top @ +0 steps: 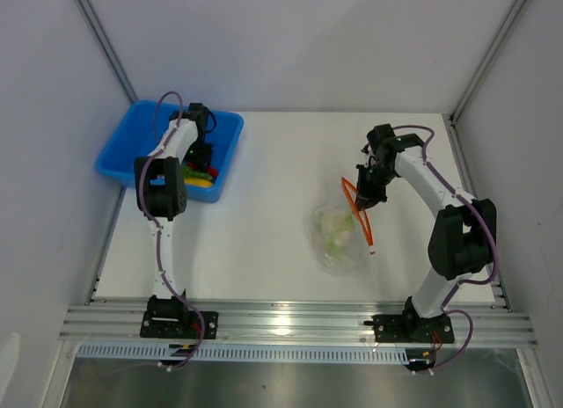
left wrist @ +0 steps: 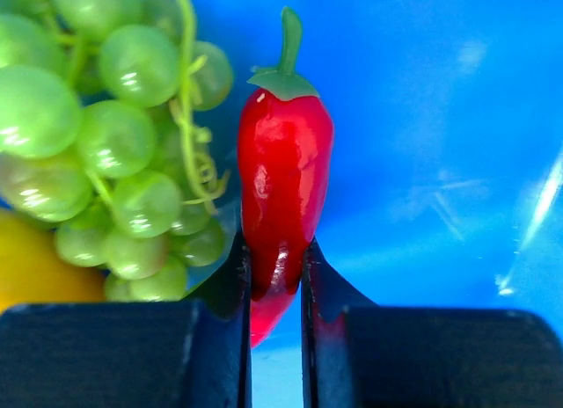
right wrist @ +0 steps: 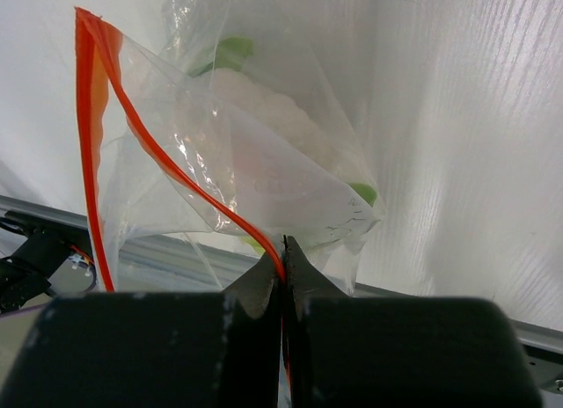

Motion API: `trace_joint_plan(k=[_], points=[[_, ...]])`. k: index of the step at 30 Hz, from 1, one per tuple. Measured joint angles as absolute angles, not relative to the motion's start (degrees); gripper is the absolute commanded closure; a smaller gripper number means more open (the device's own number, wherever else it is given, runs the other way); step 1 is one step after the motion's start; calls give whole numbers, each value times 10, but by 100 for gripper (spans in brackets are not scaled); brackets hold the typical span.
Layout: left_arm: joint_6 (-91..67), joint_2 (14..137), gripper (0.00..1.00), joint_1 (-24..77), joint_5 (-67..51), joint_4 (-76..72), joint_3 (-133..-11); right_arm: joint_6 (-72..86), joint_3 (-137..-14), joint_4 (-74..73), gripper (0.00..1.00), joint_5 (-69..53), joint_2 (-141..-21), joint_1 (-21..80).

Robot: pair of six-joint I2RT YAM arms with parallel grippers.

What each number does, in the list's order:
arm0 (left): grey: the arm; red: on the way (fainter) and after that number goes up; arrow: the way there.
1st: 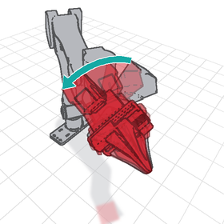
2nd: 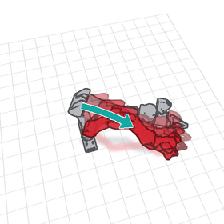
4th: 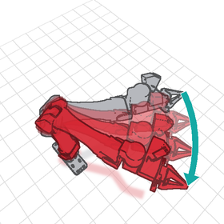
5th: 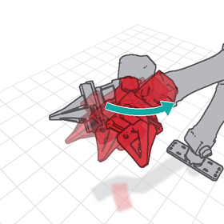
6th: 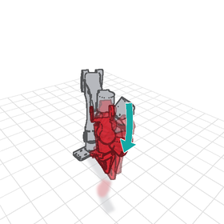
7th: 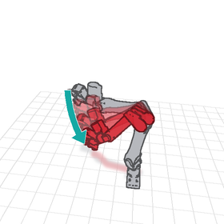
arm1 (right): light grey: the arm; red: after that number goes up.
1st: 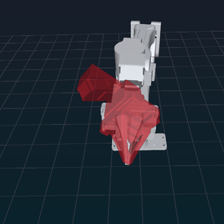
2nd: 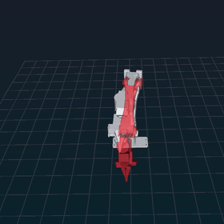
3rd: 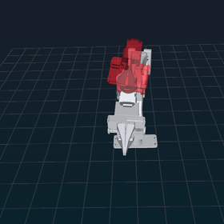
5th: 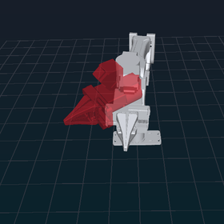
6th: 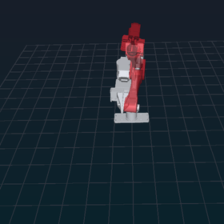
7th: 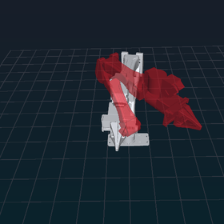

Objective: Place the food in the zip-top bag and seal the zipper
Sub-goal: Pick up the fake vegetable from the bin, then place the fake vegetable in the zipper food storage bag.

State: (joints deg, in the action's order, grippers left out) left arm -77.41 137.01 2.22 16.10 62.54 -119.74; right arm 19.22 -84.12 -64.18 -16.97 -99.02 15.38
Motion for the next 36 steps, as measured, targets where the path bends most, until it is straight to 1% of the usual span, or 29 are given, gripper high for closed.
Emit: trace_joint_plan(k=[8, 14, 24, 30, 33, 36], points=[[-745, 1364, 100, 22, 163, 600, -1211, 187, -841, -641, 100, -170, -990, 154], [-729, 1313, 99, 22, 174, 584, -1203, 184, -849, -641, 100, -170, -990, 154], [-701, 1151, 100, 22, 178, 514, -1083, 184, -876, -639, 100, -170, -987, 154], [-667, 1043, 99, 23, 172, 463, -990, 189, -879, -622, 100, -175, -973, 156], [-641, 985, 99, 23, 139, 432, -943, 197, -879, -610, 100, -183, -968, 160], [-602, 924, 99, 25, 58, 367, -884, 204, -879, -596, 100, -192, -966, 164]])
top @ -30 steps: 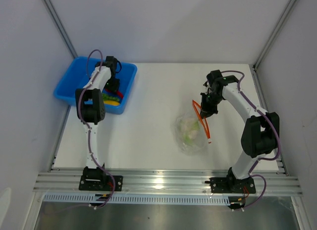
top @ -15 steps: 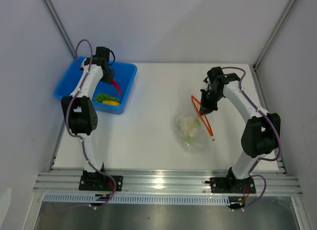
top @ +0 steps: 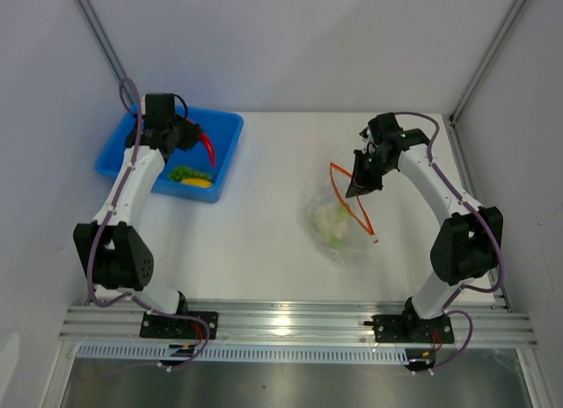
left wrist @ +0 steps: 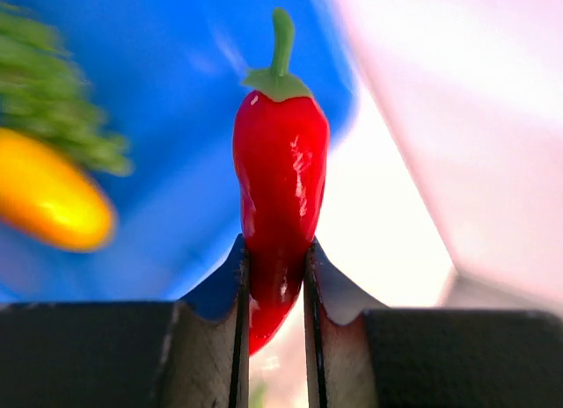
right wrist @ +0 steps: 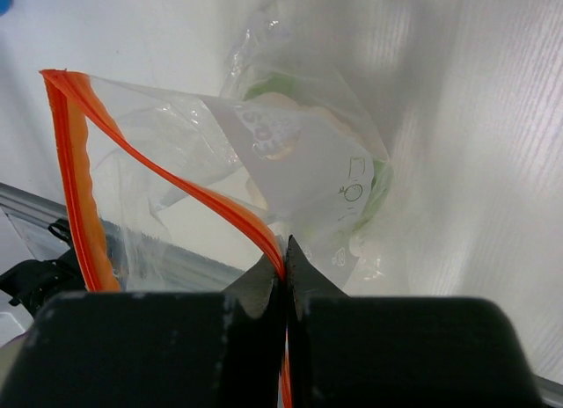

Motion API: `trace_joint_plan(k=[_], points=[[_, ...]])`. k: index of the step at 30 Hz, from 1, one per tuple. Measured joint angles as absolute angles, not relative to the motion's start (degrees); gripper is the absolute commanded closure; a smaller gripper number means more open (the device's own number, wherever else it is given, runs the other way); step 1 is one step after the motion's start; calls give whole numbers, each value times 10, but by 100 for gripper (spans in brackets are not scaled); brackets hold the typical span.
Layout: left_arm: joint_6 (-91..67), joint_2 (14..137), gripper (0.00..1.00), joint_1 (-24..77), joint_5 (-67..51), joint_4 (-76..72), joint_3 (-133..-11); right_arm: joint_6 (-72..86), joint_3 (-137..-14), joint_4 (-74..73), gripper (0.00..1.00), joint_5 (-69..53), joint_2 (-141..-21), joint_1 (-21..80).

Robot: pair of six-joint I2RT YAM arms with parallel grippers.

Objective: Place the food in the zip-top bag and seal the zipper
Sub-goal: Place the fake vegetable in the zipper food storage bag.

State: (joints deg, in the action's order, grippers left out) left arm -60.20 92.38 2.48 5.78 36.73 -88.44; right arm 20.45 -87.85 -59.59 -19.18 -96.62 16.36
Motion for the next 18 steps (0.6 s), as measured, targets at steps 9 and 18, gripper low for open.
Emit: trace_joint_plan(k=[9, 18], points=[[-564, 778, 99, 89, -243, 66, -654, 209, -901, -589, 100, -192, -972, 179], [-606, 805, 99, 236, -421, -11, -674, 208, -935, -597, 100, -136, -974, 206]])
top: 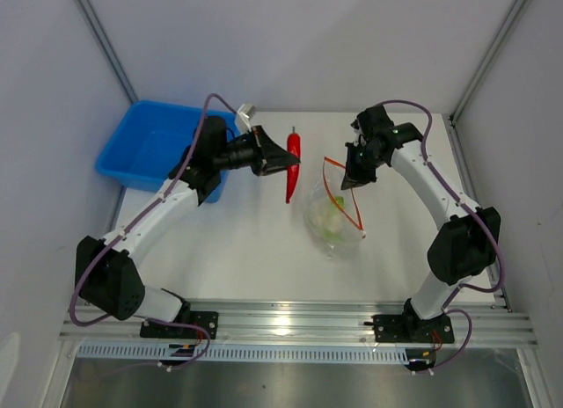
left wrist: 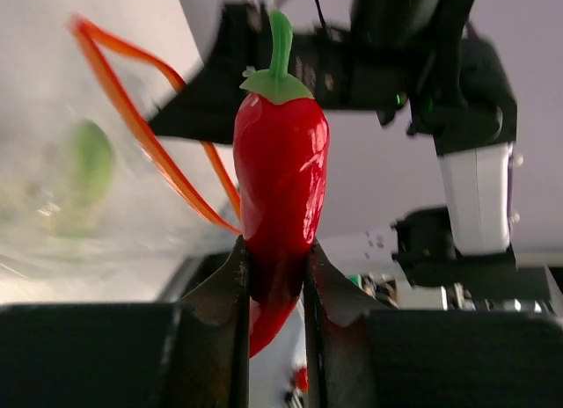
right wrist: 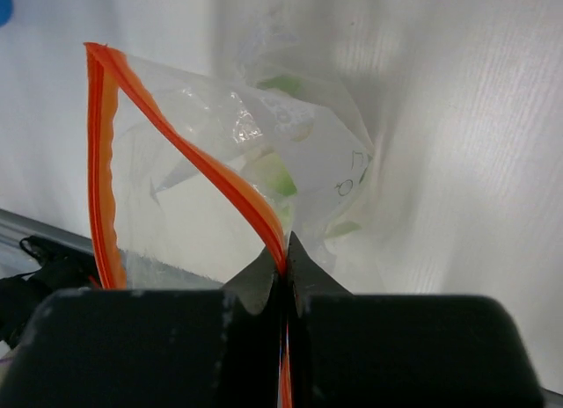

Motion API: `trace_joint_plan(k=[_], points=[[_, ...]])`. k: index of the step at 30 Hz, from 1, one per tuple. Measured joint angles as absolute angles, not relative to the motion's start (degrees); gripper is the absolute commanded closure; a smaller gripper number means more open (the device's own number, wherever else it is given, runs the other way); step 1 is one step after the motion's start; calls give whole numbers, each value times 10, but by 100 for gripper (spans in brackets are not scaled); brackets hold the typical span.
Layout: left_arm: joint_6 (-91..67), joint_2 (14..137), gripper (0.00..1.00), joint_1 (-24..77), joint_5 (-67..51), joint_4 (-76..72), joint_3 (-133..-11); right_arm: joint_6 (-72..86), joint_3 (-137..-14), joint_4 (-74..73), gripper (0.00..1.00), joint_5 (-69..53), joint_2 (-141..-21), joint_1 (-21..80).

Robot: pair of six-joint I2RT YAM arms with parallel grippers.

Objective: Place the food in the zip-top bag and seal the zipper
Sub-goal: Place the fake vegetable in the zipper food storage bag.

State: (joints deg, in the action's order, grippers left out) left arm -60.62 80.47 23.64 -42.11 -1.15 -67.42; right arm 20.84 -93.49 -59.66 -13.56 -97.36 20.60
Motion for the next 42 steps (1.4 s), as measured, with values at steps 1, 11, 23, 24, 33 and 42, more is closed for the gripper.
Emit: trace_joint_plan(k=[1, 11, 23, 24, 33, 42], points=[[-611, 808, 99, 257, -432, -8, -677, 208, -935, -597, 100, -126, -974, 209], [-667, 839, 99, 302, -493, 145, -763, 210, -905, -579, 100, -16, -957, 238], [-766, 844, 99, 322, -519, 188, -768, 245, -887, -533, 100, 51, -886, 309], [-770, 844, 100, 322, -518, 185, -768, 249, -887, -532, 100, 50, -881, 311], [-806, 826, 99, 348, -510, 168, -709, 290, -875, -522, 100, 62, -854, 349], [-826, 820, 99, 353, -471, 166, -682, 305, -844, -513, 100, 67, -833, 368]])
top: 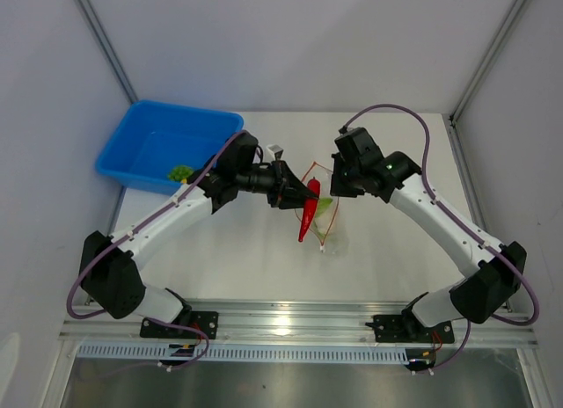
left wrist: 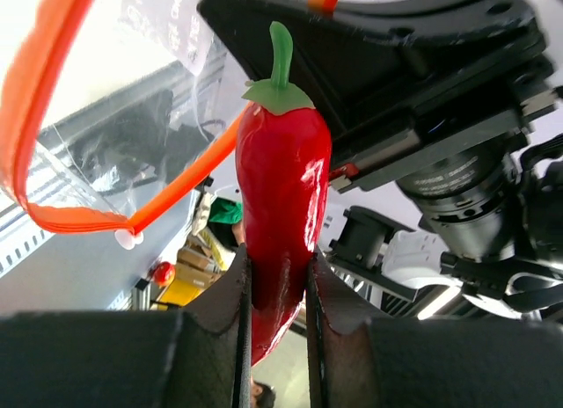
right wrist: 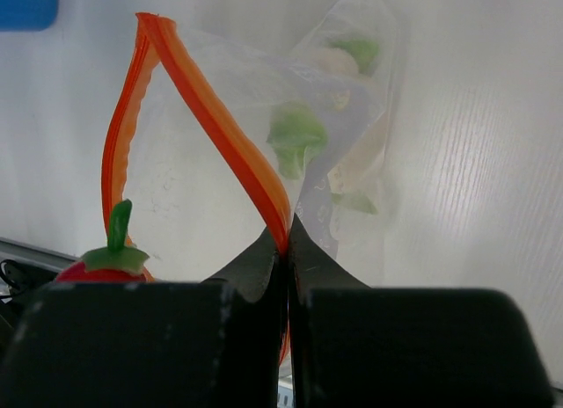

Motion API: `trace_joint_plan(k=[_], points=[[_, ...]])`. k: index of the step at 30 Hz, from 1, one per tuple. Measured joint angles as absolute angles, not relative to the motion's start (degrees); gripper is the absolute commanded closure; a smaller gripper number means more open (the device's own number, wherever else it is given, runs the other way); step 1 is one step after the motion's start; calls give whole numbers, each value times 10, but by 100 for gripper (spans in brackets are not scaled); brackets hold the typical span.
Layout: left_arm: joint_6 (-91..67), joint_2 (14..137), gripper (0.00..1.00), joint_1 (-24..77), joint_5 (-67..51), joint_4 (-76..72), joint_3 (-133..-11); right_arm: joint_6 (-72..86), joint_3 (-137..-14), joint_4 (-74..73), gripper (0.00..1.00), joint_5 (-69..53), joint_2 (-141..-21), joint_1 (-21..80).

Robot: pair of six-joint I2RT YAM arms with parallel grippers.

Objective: Place the food in the zip-top bag and seal the zipper
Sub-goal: Place the fake vegetable in the zipper food storage bag.

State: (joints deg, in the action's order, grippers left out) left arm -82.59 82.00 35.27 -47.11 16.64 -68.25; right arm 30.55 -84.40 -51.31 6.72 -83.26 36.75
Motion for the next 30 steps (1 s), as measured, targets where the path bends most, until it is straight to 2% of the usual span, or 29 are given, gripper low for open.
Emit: trace_joint_plan(k=[30], points=[[-900, 896, 97, 351, -354, 86, -673, 309, -818, -497, 100, 29, -810, 363]])
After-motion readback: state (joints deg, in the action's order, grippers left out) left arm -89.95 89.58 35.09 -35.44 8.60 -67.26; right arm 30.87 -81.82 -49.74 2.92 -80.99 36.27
